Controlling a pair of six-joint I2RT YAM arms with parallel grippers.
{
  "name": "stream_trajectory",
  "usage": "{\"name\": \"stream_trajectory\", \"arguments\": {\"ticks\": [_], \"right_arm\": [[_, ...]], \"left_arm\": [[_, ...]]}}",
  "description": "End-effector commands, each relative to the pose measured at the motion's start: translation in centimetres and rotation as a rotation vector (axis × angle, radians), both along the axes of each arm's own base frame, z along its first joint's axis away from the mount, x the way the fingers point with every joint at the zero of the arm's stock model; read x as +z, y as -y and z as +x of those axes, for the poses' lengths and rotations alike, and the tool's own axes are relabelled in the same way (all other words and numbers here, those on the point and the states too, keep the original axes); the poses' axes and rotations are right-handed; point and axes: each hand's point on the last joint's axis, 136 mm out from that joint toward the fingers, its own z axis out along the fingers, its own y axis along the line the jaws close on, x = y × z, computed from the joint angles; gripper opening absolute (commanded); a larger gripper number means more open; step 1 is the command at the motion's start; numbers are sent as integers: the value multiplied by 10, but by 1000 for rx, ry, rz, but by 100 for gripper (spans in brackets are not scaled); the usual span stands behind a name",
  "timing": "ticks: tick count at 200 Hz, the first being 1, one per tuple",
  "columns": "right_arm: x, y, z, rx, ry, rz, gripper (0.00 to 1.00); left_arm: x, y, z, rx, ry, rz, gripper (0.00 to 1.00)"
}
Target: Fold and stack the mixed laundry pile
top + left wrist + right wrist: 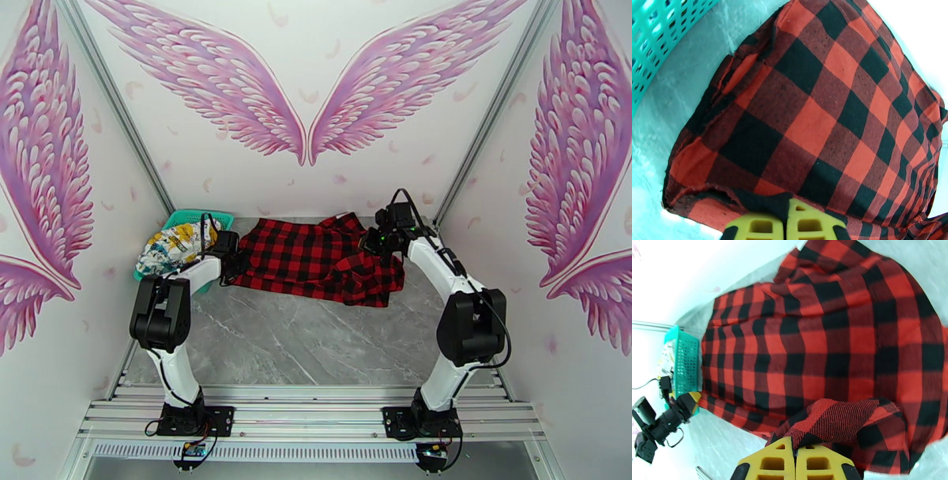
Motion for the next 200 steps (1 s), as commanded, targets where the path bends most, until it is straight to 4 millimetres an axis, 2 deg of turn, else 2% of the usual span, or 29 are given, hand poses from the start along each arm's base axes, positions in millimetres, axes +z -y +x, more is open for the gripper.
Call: {"name": "stream_trajectory", "arguments": {"ticks": [1, 21, 47, 70, 128, 135, 148, 167, 186, 200], "right_arm": [[-2, -3, 17, 23, 4, 24, 0], [-12, 2, 28, 10, -7, 39, 0], [-24, 14, 42, -13, -17, 60, 0], [-35, 26, 51, -33, -31, 76, 0], [-73, 29, 77, -44, -80, 120, 0], [-75, 28, 81, -40, -82, 125, 9], [-78, 29, 84, -37, -84, 120, 33], [-68, 40, 85, -53, -67, 79, 54], [-49, 57, 74, -79, -41, 25, 63], [-39, 66, 57, -81, -22, -46, 65]], "left_arm": [[9, -1, 15, 15, 28, -20, 4], [10, -4, 18, 33, 31, -23, 11], [12, -9, 21, 58, 34, -31, 34], [10, -12, 22, 75, 30, -29, 49], [13, -12, 23, 78, 47, -26, 53], [16, -9, 23, 63, 58, -27, 54], [23, 1, 21, 10, 83, -12, 54], [33, 17, 11, -87, 105, 34, 55], [41, 34, -1, -190, 129, 72, 55], [43, 43, -4, -254, 138, 82, 55]]}}
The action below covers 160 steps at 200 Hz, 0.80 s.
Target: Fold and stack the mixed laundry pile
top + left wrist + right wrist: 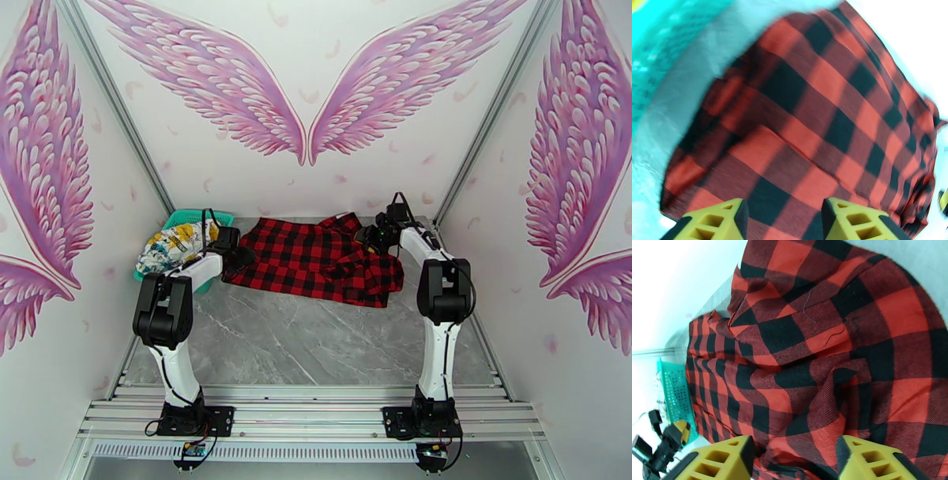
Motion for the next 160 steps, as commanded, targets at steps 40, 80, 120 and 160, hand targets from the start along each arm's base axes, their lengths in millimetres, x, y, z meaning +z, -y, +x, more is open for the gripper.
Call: {"name": "stream_trajectory", "arguments": {"ticks": [40, 80, 120, 160], "right_arm": [[17, 12, -98, 21, -8, -184, 64], [-41, -27, -154, 74, -111, -132, 63], [-56, -45, -149, 152, -99, -166, 56], [-28, -54, -135, 180, -43, -179, 14]], "left_arm": [[3, 50, -19, -295, 32, -21, 50], [-2, 88, -34, -414, 30, -5, 49], [-2, 89, -45, -419, 28, -17, 49], [2, 82, -58, -410, 35, -5, 49]]}}
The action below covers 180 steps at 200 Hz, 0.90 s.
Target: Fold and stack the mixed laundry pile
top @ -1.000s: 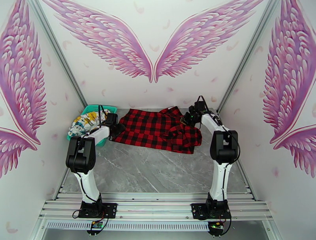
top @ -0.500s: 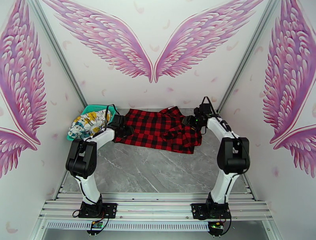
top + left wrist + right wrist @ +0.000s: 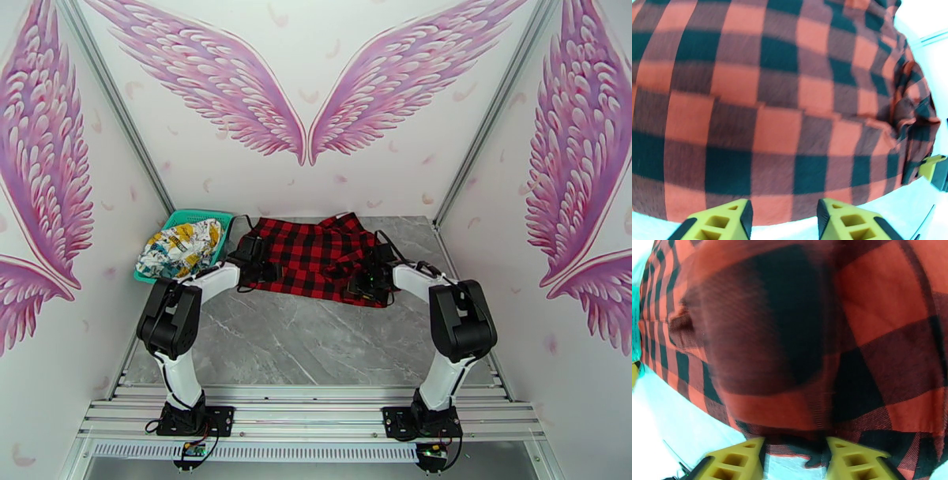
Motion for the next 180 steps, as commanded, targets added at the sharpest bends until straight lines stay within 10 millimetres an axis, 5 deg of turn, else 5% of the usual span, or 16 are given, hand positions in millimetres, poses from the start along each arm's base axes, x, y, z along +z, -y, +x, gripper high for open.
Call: {"name": "stream_trajectory", "arguments": {"ticks": [1, 16, 88, 128, 152, 168, 180], "right_arm": [[29, -7, 24, 25, 100, -7, 13], [41, -11, 31, 31, 117, 7, 0], [118, -99, 57, 170, 225, 99, 0], [125, -150, 67, 227, 214, 122, 0], [117, -172, 73, 228, 185, 176, 22], [121, -187, 77, 225, 173, 270, 46], [127, -191, 80, 226, 178, 305, 53]], "left_arm": [[21, -3, -4, -6, 50, -6, 49], [24, -3, -5, -7, 56, -10, 48], [67, -16, -6, 7, 143, -26, 48], [82, -26, -9, 1, 169, -55, 48], [83, -24, -9, -12, 169, -81, 49], [84, -22, -5, -3, 166, -109, 50], [86, -17, -2, -12, 172, -130, 51]]}}
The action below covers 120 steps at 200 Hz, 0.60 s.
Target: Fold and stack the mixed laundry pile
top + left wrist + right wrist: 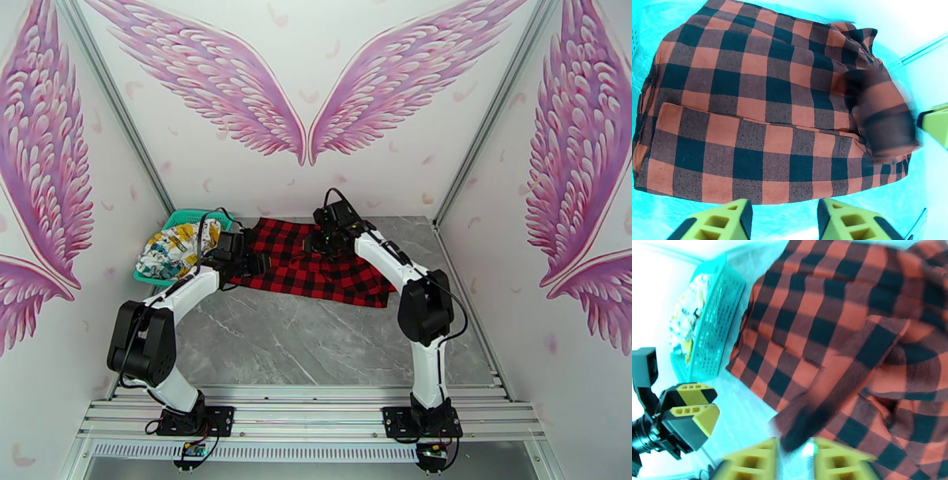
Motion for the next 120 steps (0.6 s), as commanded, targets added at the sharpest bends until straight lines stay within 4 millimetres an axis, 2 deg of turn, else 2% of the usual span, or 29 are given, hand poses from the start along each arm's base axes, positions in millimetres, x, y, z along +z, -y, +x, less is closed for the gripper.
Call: {"name": "stream_trajectory", "arguments": {"ticks": [1, 20, 35, 45, 51, 54, 66, 90, 105, 120], "right_arm": [[10, -14, 6, -5, -43, 106, 54], [18, -3, 11, -30, -19, 88, 56], [25, 16, 12, -60, -6, 74, 57], [32, 33, 11, -87, 9, 70, 57], [34, 43, 10, -104, 15, 65, 57], [34, 49, 9, -114, 14, 62, 57], [37, 73, 4, -151, 28, 45, 57], [28, 118, -14, -219, 25, -15, 58], [20, 136, -27, -246, 11, -30, 58], [13, 149, -38, -262, 0, -38, 58]], "left_arm": [[4, 8, 0, -33, 7, -51, 51], [3, 22, 6, -87, 28, -35, 52], [-6, 33, 10, -142, 24, 23, 54], [-14, 42, 11, -188, 23, 76, 58], [-25, 45, 9, -215, 13, 117, 59], [-20, 49, 14, -225, 32, 129, 60], [-33, 53, 17, -242, 12, 169, 64], [-54, 61, 19, -248, -30, 151, 68], [-61, 70, 22, -270, -11, 156, 70], [-76, 71, 29, -278, -21, 202, 69]]}}
